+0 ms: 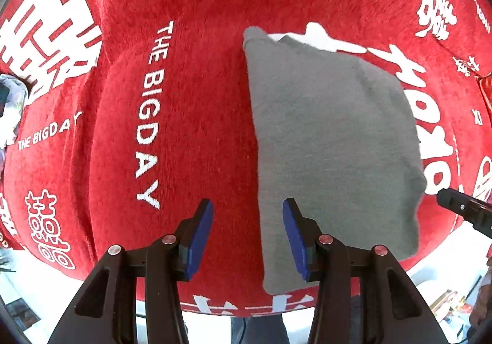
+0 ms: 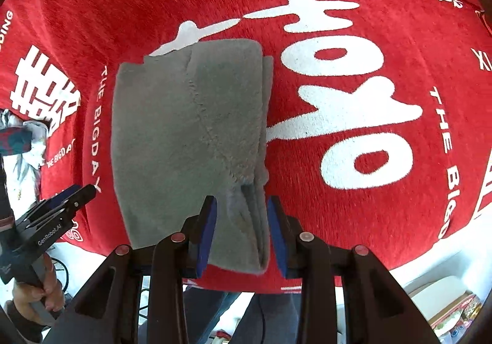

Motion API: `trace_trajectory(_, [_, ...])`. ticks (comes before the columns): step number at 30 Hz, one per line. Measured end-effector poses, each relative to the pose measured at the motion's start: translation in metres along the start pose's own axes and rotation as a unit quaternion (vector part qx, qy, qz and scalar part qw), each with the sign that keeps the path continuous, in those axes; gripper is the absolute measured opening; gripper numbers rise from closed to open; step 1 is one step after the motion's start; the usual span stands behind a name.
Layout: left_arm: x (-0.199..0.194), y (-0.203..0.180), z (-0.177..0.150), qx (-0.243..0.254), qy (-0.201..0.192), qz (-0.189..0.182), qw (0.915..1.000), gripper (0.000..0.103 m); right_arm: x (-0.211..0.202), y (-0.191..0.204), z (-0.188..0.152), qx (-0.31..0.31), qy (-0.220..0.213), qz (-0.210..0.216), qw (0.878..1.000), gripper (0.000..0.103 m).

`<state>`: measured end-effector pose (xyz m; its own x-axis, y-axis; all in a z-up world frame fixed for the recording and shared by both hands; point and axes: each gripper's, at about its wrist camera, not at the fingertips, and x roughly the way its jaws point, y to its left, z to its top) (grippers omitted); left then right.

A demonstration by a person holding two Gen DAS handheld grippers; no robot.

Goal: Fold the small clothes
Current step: 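Lower the folded bundle onto the bedspread and open both grippers, then withdraw both open grippers from the folded grey bundle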

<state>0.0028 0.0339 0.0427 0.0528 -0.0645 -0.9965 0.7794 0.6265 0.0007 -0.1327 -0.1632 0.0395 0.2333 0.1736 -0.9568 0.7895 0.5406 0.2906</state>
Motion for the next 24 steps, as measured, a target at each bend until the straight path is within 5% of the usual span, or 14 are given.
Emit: trace_trajectory(24, [-0.056, -0.022, -0.008, 0.016, 0.005, -0.004, 0.9999, 0.049, -0.026, 0.026, -0.009, 0.003, -0.004, -0.016, 1.0, 0.056])
